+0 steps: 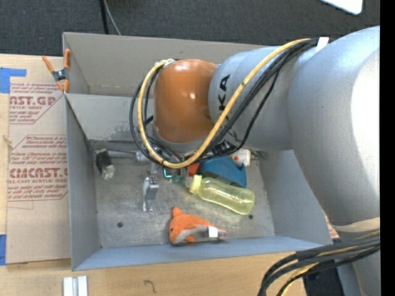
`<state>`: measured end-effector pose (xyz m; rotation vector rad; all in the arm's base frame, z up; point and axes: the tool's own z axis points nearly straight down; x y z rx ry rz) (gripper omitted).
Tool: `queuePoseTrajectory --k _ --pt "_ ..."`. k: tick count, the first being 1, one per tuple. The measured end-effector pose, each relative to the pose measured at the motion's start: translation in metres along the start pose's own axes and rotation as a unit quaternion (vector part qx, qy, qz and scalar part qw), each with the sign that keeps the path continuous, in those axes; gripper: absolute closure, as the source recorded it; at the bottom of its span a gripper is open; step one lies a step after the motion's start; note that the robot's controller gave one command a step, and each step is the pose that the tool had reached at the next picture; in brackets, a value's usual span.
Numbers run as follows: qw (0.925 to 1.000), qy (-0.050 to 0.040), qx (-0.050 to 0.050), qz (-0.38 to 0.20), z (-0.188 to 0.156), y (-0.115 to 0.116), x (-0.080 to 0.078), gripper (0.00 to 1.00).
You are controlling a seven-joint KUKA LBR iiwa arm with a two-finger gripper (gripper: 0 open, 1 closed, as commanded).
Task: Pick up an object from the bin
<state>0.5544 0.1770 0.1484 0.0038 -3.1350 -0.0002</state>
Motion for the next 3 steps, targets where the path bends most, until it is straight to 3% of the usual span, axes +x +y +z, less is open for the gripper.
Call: queuePoseTrajectory --k 1,2,3 --pt "1.0 -0.0035 -0.001 0.001 -0.005 -0.001 -0.002 0.0" --pt "0.998 -0.0059 -0.001 -0.063 0.006 -0.019 0.002 0.0" --pt "0.9909 -0.0035 0.001 -0.134 0.023 -0.052 -0.003 0.0"
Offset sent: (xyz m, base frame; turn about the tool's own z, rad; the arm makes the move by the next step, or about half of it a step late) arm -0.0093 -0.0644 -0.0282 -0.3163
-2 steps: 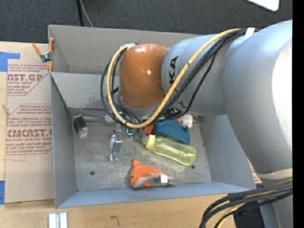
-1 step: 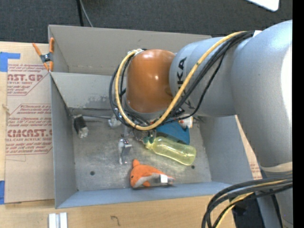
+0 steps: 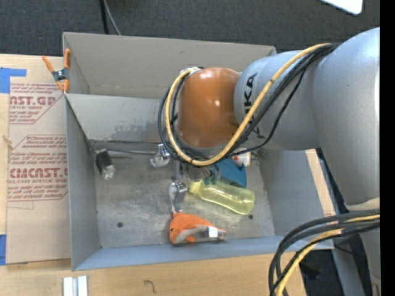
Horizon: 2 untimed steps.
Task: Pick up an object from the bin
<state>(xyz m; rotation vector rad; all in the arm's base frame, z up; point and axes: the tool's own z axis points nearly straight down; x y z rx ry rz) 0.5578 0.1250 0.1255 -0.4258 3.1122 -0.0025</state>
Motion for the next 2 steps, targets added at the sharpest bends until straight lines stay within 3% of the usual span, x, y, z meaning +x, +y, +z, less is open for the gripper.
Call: queuePoseTrajectory --k 1,2 --pt "0.9957 0.0002 -0.001 0.093 0.002 -0.008 0.001 0.0" --pt "0.9992 -0.0008 -0.001 0.04 0.013 -0.016 0.025 0.0"
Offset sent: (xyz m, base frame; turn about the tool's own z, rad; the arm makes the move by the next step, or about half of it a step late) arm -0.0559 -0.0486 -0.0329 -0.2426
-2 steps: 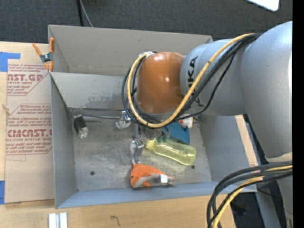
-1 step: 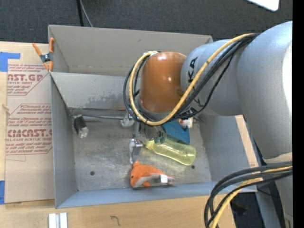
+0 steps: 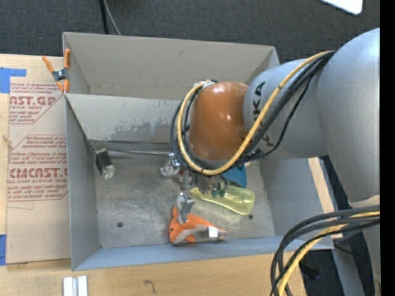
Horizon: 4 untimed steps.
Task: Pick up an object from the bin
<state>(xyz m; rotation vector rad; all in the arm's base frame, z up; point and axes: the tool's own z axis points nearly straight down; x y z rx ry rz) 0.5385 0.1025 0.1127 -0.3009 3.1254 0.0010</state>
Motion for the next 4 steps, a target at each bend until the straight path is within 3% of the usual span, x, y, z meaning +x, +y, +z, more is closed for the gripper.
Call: queuePoseTrajectory --k 1,2,3,4 --pt "0.9871 0.0016 0.0 -0.16 -0.006 0.008 0.015 0.0" --pt "0.9879 -0.0024 0.0 -0.155 0.024 -0.056 0.07 1.0" --pt "0.9879 -0.0024 0.0 -0.155 0.024 -0.056 0.07 1.0" --pt "0.9819 0.0029 -0.002 -0.19 -0.016 -0.061 0.07 1.0"
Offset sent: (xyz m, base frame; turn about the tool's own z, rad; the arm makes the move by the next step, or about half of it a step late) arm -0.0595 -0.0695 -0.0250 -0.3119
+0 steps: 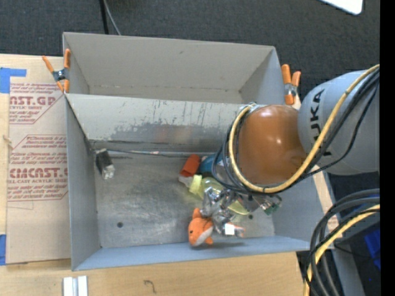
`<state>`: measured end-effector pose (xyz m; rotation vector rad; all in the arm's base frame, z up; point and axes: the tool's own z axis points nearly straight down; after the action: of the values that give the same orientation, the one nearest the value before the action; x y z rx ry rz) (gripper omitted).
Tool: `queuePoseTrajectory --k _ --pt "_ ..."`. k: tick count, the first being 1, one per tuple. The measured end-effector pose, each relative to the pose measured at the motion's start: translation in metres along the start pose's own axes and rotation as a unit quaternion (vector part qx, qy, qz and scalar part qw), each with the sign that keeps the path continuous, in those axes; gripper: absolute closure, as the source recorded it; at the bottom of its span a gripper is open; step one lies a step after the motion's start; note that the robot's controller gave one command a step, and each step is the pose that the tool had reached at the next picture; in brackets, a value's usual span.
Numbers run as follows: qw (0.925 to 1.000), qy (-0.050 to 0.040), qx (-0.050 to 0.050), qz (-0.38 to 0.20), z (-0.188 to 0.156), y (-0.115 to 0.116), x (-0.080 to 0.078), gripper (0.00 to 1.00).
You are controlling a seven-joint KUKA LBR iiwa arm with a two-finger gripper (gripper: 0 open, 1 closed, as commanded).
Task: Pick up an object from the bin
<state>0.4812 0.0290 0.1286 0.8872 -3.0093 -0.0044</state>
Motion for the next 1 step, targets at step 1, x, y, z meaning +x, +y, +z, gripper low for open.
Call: queuePoseTrajectory --k 1 --pt "0.9997 -0.0004 0.0 0.026 -0.0603 -0.0162 -0.004 1.0"
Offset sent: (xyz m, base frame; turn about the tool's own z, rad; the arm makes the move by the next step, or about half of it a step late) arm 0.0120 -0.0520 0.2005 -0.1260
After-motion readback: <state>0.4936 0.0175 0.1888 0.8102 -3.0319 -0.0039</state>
